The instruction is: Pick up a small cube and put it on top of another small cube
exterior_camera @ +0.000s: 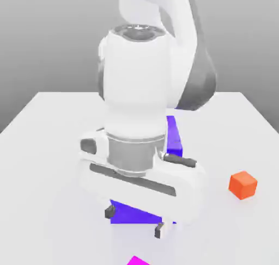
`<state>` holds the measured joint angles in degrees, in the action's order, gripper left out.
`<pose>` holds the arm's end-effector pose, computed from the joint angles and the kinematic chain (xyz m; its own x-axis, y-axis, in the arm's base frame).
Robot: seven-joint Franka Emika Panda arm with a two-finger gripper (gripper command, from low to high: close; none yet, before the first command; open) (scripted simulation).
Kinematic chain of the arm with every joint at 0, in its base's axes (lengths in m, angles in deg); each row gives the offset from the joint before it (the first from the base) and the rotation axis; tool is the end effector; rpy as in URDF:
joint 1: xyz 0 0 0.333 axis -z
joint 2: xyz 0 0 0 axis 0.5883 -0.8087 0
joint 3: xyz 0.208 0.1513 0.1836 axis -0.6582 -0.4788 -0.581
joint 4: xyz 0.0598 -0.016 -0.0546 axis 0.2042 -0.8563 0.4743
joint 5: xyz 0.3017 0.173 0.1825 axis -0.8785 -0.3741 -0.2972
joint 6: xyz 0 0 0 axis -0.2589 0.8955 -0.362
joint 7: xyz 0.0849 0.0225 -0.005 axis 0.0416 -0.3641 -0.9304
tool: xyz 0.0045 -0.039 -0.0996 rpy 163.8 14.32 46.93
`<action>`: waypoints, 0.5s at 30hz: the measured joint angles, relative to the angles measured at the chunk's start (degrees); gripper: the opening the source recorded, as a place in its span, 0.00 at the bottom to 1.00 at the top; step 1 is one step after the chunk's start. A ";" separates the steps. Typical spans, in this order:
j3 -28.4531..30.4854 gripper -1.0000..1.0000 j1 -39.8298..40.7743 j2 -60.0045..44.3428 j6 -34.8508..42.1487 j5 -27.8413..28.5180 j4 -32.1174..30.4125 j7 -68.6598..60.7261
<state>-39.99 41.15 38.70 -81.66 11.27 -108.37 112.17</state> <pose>0.5447 -0.0057 0.2433 0.2332 -0.9720 0.0295 -0.9700 -0.2346 -0.0634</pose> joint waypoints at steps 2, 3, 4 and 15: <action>0.27 0.50 -0.30 -4.11 -1.30 -0.46 0.15 1.63; 0.44 0.50 -0.44 -6.18 -2.47 -0.45 0.42 2.11; 0.64 0.50 -0.60 -8.26 -3.86 -0.32 0.79 2.43; 1.17 0.00 -1.03 -13.05 -7.45 0.08 1.76 2.97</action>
<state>-38.83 40.12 25.65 -89.10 11.35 -106.61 115.14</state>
